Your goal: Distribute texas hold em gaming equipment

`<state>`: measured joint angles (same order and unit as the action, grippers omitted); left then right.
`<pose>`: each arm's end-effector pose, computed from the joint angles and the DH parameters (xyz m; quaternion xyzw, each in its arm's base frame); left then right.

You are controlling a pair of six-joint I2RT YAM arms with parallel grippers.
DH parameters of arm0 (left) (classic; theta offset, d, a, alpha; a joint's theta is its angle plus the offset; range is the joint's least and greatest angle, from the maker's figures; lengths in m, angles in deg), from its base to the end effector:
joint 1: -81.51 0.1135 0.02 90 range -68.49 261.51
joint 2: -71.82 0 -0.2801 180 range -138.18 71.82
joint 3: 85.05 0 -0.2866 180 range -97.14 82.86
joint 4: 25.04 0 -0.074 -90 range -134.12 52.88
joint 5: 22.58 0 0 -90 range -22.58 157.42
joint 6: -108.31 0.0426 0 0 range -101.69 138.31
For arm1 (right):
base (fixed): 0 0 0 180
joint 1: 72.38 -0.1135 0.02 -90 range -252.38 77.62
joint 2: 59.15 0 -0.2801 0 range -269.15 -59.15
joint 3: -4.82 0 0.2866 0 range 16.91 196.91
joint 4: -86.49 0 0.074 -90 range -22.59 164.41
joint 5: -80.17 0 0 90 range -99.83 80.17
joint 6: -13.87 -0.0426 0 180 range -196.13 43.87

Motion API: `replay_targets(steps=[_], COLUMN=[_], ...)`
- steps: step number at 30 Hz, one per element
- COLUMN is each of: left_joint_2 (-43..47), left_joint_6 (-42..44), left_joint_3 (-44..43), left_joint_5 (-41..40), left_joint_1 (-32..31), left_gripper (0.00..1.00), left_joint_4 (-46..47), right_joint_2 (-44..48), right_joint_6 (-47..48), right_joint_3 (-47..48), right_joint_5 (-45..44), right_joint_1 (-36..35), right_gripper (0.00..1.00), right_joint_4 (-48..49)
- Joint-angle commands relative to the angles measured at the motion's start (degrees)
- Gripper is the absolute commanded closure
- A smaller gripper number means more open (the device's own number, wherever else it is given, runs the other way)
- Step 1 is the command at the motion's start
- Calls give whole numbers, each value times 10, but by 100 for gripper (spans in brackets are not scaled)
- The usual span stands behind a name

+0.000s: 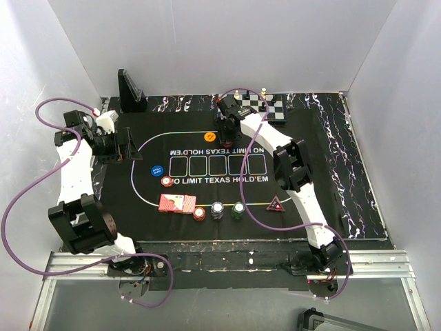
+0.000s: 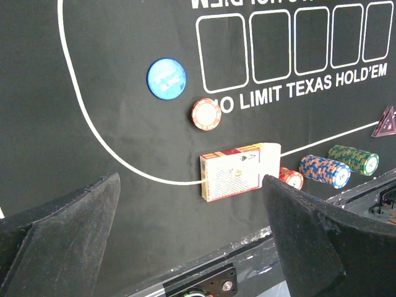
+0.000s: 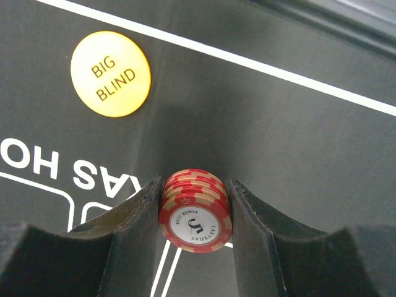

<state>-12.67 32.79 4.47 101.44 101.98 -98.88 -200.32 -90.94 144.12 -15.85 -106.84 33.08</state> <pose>0.3075 0.0894 0.3210 0.0071 0.9401 -0.2187 0.2614 0.4898 0.3307 0.1841 -0.1472 0.9418 0.0786 0.2917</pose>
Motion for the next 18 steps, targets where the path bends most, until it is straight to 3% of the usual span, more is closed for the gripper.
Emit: replay_targets(steps=[1, 6, 13, 18], left_joint_2=[4, 4, 9, 20], left_joint_6=[12, 18, 22, 20], left_joint_3=[2, 2, -6, -4], left_joint_5=[15, 10, 15, 18], left_joint_1=[2, 3, 2, 2], left_gripper=[0, 0, 0, 0], left_joint_4=[-3, -6, -14, -19], right_joint_2=[-19, -36, -39, -29], right_joint_6=[-3, -17, -35, -29], right_joint_3=[36, 48, 57, 57], right_joint_5=[0, 0, 0, 5], right_joint_1=[5, 7, 6, 6], right_gripper=[94, 79, 39, 24], right_joint_4=[29, 29, 8, -1])
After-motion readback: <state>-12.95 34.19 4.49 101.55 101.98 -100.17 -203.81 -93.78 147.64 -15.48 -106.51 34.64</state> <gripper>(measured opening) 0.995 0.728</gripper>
